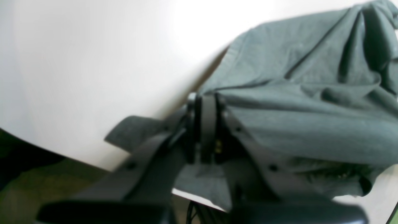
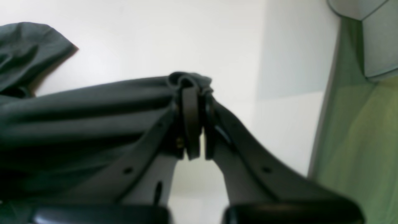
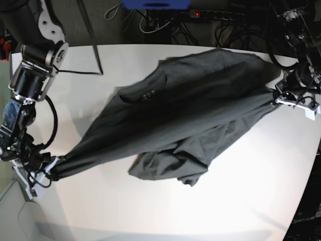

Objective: Layout the t-shirt on the table in an organized manner, then fold the t-shirt properly
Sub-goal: 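Stretch the shirt between both grippers, pulling them apart, then release, then grasp the shirt hem with the left gripper and pull it outward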

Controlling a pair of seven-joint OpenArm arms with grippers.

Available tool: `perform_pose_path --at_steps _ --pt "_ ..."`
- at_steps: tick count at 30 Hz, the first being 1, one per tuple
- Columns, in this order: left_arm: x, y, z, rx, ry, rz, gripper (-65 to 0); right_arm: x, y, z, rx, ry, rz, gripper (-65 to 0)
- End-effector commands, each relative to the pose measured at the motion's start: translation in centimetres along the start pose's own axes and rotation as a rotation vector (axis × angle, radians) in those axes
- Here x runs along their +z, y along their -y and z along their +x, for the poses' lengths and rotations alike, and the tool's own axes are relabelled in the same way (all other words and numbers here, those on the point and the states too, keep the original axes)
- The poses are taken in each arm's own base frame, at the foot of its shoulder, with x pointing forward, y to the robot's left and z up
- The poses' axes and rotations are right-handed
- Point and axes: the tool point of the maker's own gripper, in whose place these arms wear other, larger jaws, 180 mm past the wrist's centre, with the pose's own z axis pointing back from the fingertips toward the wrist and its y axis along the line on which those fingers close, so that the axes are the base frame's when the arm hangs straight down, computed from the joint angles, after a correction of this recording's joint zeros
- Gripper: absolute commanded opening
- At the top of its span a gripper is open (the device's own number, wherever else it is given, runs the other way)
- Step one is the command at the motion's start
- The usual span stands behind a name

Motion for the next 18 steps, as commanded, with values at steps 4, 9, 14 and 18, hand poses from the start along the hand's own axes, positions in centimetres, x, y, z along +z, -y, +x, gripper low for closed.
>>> perform_pose_path --at_steps 4,9,14,18 --pt "0.6 -0.3 1.5 -0.018 0.048 0.02 -44.0 1.3 -0.2 -0.1 0.027 0.04 -0.036 -65.0" --pt "0.5 -0.3 1.3 -0.015 0.045 0.019 -29.1 3.1 -2.2 -1.1 0.071 0.065 -0.048 -64.8" --pt "1.0 0.1 1.8 -0.029 0.066 0.012 -23.3 4.4 -3.5 -2.0 0.097 0.076 -0.056 -53.2" --pt "1.7 1.0 2.8 -0.045 0.104 -0.004 -22.1 4.3 -4.2 -3.5 0.09 0.049 -0.043 -37.5"
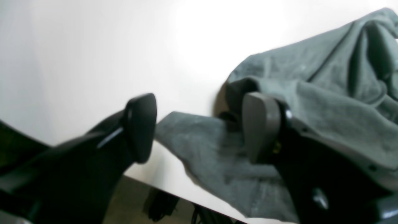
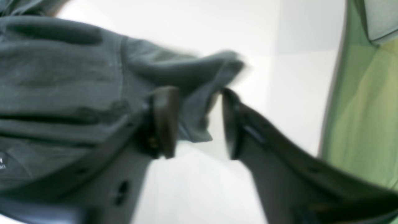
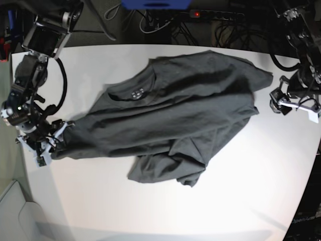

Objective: Layout the t-shirt on the table in an organized manner, then fold the t-shirt properly
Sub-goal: 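Grasp the shirt hem with the left gripper and pull it outward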

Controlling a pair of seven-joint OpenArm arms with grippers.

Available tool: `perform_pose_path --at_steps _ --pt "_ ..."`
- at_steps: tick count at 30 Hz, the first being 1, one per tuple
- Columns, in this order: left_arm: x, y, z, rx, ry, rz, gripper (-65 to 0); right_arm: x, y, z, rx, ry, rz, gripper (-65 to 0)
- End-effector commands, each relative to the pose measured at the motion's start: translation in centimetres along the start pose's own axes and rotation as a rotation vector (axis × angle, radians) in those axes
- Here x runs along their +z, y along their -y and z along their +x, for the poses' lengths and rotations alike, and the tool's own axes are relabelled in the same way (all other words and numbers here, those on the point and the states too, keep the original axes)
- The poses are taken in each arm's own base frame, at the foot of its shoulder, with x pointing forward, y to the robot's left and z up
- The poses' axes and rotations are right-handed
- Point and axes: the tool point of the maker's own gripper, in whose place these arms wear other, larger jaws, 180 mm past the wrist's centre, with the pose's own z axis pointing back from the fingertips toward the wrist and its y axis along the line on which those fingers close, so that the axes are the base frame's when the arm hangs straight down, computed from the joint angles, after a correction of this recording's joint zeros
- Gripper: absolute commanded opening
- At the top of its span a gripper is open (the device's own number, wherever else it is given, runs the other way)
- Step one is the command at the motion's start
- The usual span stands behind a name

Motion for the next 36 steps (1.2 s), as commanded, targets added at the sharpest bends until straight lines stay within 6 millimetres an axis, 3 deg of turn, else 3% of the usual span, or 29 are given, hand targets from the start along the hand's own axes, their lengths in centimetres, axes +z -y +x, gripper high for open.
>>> perform_pose_path --at_steps 1,3,6,10,13,17,21,25,32,36 --pt "0.7 0.5 1.7 -0.016 0.053 -0.01 -22.1 0.4 0.3 1.4 0.006 0.053 -0.007 -34.4" --pt "0.8 1.5 2.8 -0.012 0.083 -0.034 -22.1 0.5 0.1 0.5 0.005 0.035 -0.002 -28.2" --pt "0.8 3.1 4.3 -0.013 0.118 -0.074 -22.0 0.5 -0.2 -0.6 0.003 0.013 0.002 -25.1" --pt "-0.4 8.7 5.7 -0.075 0.11 -0.202 -22.0 0.9 0.3 -2.0 -0.039 -0.005 -0.013 -25.0" --pt "-2.8 12.7 5.7 -0.108 0.05 -0.263 -22.0 1.0 -0.3 -1.7 -0.046 0.004 -0.01 -25.0" --pt "-6.9 16.4 5.6 -0.119 -0.018 -0.292 -22.0 2.1 -1.2 -1.6 -0.023 -0.007 -0.019 -25.0" --pt "-10.6 17.5 5.3 -0.129 -0.044 -0.261 -18.9 3.2 -1.4 -1.0 -0.004 -0.002 -0.04 -25.0" --pt "-13.1 19.1 3.8 -0.214 -0.083 -0.23 -0.6 3.5 -1.3 -1.1 0.005 -0.012 -0.049 -25.0" --pt "-14.2 21.2 2.3 -0.29 -0.072 -0.239 0.0 3.6 -1.2 -1.6 0.009 -0.023 -0.049 -25.0" --pt "-14.9 20.5 1.3 -0.278 -0.105 -0.218 -2.2 3.6 -1.2 -1.6 0.009 -0.023 -0.049 -25.0"
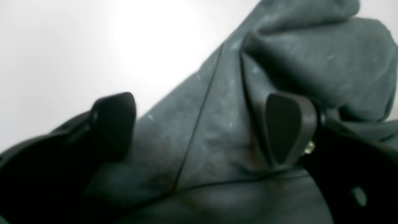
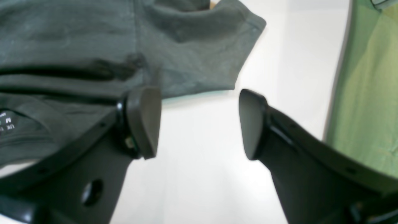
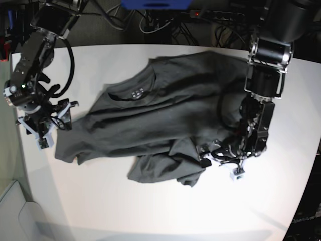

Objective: Layout the t-shirt on the table in an organized manner, then fold the t-shirt properly
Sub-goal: 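Grasp the shirt hem with the left gripper and pull it outward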

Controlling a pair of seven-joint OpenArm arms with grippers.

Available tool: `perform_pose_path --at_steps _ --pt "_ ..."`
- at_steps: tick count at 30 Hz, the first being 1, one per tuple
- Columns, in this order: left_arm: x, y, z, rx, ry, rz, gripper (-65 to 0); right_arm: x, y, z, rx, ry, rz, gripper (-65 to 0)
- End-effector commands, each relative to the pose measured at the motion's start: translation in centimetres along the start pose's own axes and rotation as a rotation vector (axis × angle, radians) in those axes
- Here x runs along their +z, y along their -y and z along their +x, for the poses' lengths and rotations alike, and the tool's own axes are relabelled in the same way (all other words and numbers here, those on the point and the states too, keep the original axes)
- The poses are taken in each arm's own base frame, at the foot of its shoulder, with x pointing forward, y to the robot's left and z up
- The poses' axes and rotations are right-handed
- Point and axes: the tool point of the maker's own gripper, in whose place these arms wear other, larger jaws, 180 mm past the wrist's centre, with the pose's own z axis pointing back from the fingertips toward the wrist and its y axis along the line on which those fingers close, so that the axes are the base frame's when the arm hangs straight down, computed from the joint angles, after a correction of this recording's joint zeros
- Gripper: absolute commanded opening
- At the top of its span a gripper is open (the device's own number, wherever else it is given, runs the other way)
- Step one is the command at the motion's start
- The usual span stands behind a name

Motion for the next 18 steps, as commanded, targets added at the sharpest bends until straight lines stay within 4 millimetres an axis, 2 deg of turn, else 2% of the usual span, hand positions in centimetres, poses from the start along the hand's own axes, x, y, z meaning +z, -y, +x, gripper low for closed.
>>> perform_pose_path --at_steps 1,7,10,14,16,17,18 --pt "0.6 0.5 2.3 -0.004 0.052 -0.012 -4.7 0.5 0.7 1.5 0.01 0.05 -0.017 -25.0" --pt "0.0 -0.4 1.1 0.01 0.017 0.009 -16.7 0.4 0.7 1.8 0.008 0.057 -0.016 -25.0" --pt "-0.3 -1.0 0.1 0.015 -0.003 0.02 -26.6 0.4 0.6 1.8 0.007 0.056 -0.014 -25.0" --pt "-0.6 -1.7 -0.5 0.022 -0.022 0.034 -48.0 0.3 0.6 1.8 0.006 0.06 -0.013 -25.0" --pt "-0.5 -2.6 -1.0 0.027 -0.032 0.049 -61.9 0.3 0.7 1.8 0.007 0.059 -0.014 -25.0" --pt "-0.2 -3.3 -0.8 0.03 -0.028 0.057 -65.0 0.4 0.7 1.8 0.008 0.057 -0.015 -25.0" --pt "0.0 -3.5 -0.4 0.034 -0.017 0.056 -65.0 0.4 0.7 1.7 0.007 0.055 -0.014 -25.0"
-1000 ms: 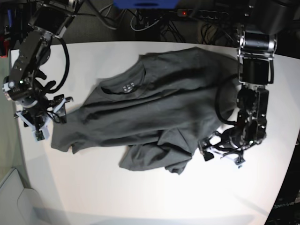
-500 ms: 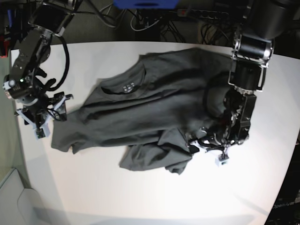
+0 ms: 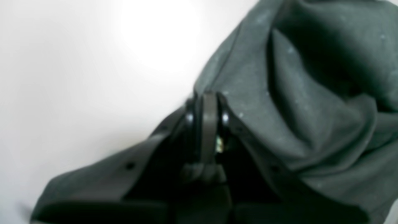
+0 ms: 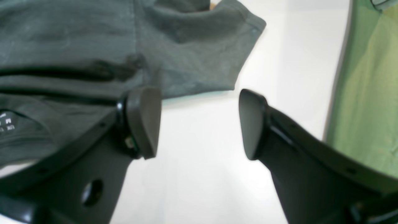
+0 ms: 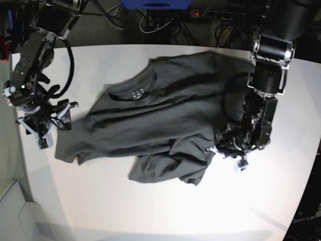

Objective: Layout the t-shirt on the table in an organized manner, then fold the t-shirt properly
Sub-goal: 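Grasp the shirt hem with the left gripper and pull it outward, then grasp the grey shirt with both grippers and pull it flat, then release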

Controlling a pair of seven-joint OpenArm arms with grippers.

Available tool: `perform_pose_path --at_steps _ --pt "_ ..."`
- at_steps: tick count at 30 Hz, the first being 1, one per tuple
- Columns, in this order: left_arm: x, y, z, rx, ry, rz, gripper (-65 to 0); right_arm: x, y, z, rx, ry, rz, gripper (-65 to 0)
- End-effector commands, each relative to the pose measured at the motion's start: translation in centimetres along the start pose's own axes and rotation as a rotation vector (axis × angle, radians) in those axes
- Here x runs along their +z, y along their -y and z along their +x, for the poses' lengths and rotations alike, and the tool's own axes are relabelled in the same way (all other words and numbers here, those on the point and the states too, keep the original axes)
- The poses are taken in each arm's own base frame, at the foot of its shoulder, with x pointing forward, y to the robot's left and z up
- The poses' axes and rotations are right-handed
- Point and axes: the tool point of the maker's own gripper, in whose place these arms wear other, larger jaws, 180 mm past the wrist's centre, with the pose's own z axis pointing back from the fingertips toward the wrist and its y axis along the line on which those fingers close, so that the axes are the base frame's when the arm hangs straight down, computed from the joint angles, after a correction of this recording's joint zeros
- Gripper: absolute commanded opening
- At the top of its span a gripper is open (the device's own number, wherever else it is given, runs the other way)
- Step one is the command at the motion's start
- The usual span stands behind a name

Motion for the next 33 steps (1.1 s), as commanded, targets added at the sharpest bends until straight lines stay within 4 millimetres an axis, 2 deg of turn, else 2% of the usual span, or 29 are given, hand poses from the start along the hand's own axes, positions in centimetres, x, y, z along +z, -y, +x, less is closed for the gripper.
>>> perform_pose_path --at_steps 1,3,8,11,14,17,20,24,26,29,33 --pt "0.9 -0.7 2.0 0.006 0.041 0.019 -63.2 0.4 0.5 1.6 0.007 0.053 -0.009 -25.0" --pt "1.4 -1.4 1.9 0.044 0.031 0.015 -63.7 0.2 -0.1 1.7 0.014 0.053 0.005 -25.0" --pt "4.7 -2.2 3.9 0.138 0.086 -0.036 -64.6 -1.2 -5.7 1.9 0.088 0.038 0.141 -25.1" --pt "6.7 -2.3 4.2 0.158 0.105 -0.062 -64.6 -2.0 -8.5 2.1 0.08 0.039 0.21 -25.1" --pt "8.5 -3.3 4.1 0.186 0.13 -0.069 -64.6 -3.6 -11.2 1.5 0.078 0.002 0.287 -25.1" --pt "10.0 -4.8 3.6 0.218 0.155 -0.06 -64.6 -5.2 -12.9 -0.5 0.065 -0.072 0.35 -25.1" --pt "11.5 -7.2 2.5 0.236 0.163 -0.021 -64.6 -6.0 -13.2 -1.5 0.042 -0.082 0.368 -25.1" --pt "13.4 -9.8 1.5 0.247 0.191 0.031 -64.6 -6.7 -12.3 -2.9 0.036 -0.104 0.365 -25.1" --pt "13.9 -11.2 0.3 0.259 0.19 0.059 -64.6 -7.0 -11.4 -3.8 0.039 -0.129 0.357 -25.1" --pt "14.9 -12.9 -0.6 0.272 0.197 0.096 -64.6 -7.9 -10.5 -4.2 0.03 -0.142 0.356 -25.1" --pt "16.1 -14.7 -2.1 0.29 0.203 0.135 -64.6 -8.5 -8.1 -4.3 0.036 -0.139 0.326 -25.1"
